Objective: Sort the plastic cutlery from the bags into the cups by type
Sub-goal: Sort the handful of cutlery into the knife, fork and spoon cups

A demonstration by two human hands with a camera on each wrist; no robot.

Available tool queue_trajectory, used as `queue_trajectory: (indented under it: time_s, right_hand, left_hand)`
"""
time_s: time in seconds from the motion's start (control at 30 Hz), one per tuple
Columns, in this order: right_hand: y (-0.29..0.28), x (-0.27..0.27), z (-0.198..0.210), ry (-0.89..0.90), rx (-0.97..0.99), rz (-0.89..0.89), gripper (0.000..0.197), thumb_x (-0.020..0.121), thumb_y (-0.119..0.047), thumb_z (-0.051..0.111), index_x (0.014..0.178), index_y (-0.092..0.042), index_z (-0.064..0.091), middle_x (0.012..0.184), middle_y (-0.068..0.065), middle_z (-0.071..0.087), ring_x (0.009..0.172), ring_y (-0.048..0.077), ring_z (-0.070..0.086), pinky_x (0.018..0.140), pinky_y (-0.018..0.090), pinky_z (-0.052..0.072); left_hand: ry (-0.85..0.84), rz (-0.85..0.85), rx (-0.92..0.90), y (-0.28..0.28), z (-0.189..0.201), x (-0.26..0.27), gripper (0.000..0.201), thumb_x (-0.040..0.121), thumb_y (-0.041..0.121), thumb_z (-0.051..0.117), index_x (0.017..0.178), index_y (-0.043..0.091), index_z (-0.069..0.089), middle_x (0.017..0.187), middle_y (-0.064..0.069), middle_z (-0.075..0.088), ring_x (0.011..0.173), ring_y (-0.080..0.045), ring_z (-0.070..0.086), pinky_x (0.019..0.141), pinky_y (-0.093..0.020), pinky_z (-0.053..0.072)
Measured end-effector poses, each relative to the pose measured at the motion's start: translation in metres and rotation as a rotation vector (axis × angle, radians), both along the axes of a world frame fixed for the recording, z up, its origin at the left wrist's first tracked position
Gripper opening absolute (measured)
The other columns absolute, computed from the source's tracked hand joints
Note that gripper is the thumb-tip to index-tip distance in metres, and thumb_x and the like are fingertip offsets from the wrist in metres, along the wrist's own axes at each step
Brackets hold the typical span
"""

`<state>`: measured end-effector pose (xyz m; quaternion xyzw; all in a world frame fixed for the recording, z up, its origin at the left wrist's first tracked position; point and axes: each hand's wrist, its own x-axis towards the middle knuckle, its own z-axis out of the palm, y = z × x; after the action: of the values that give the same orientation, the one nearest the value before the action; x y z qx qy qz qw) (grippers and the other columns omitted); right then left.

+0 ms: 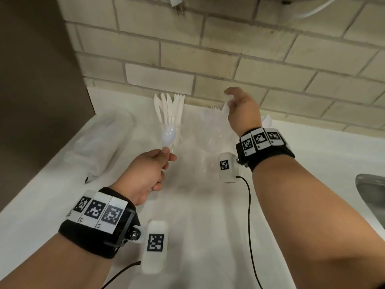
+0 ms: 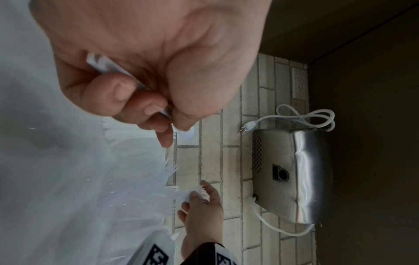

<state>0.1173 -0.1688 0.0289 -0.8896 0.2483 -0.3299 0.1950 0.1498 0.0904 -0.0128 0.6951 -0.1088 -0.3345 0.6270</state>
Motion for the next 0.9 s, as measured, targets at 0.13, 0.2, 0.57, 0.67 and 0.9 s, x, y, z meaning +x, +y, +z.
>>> queue_trajectory:
  time_s: [0.13,0.2,0.57,0.67,0.9]
  right_hand:
    - [0.004,0.005,-0.013,0.477,-0.036,-0.092,0.044,0.097,-0.015,0.035,0.137,-0.03,0.046,0.121,0.01,0.062,0.118,0.03,0.05,0.097,0.042,0.043]
    - [0.009,0.005,-0.013,0.642,-0.048,-0.126,0.045,0.099,-0.024,0.031,0.143,-0.032,0.035,0.13,0.007,0.057,0.126,0.029,0.04,0.101,0.048,0.034]
    - [0.079,-0.047,0.002,0.075,0.531,0.259,0.037,0.094,-0.039,0.054,0.129,-0.026,0.05,0.11,-0.006,0.06,0.074,0.014,0.064,0.063,0.017,0.048]
    - [0.093,-0.064,-0.005,0.127,0.561,0.288,0.024,0.097,-0.032,0.05,0.121,-0.028,0.049,0.096,-0.003,0.061,0.051,0.011,0.06,0.052,0.015,0.043]
    - [0.078,-0.094,-0.003,0.077,0.586,0.224,0.018,0.095,-0.007,0.042,0.101,-0.021,0.052,0.089,0.02,0.068,0.041,0.012,0.052,0.047,0.026,0.042]
  left_hand:
    - [0.006,0.005,0.003,0.001,-0.002,0.001,0.035,0.1,0.036,0.043,0.095,0.01,0.066,0.077,-0.001,0.04,0.048,-0.013,0.025,0.037,-0.02,0.022]
    - [0.022,0.007,0.005,0.0,-0.004,0.001,0.034,0.1,0.034,0.042,0.097,0.01,0.066,0.078,-0.001,0.041,0.048,-0.012,0.026,0.037,-0.021,0.024]
    - [-0.104,-0.191,-0.021,-0.018,0.006,-0.019,0.031,0.102,0.026,0.037,0.09,0.015,0.063,0.076,-0.001,0.048,0.056,-0.014,0.04,0.056,-0.026,0.032]
    - [-0.114,-0.316,0.013,-0.027,0.007,-0.032,0.032,0.102,0.03,0.038,0.088,0.015,0.062,0.071,0.0,0.043,0.052,-0.011,0.036,0.049,-0.023,0.031]
    - [-0.086,-0.422,-0.006,-0.042,0.007,-0.062,0.033,0.101,0.032,0.039,0.09,0.012,0.063,0.068,0.0,0.045,0.051,-0.011,0.039,0.049,-0.023,0.034]
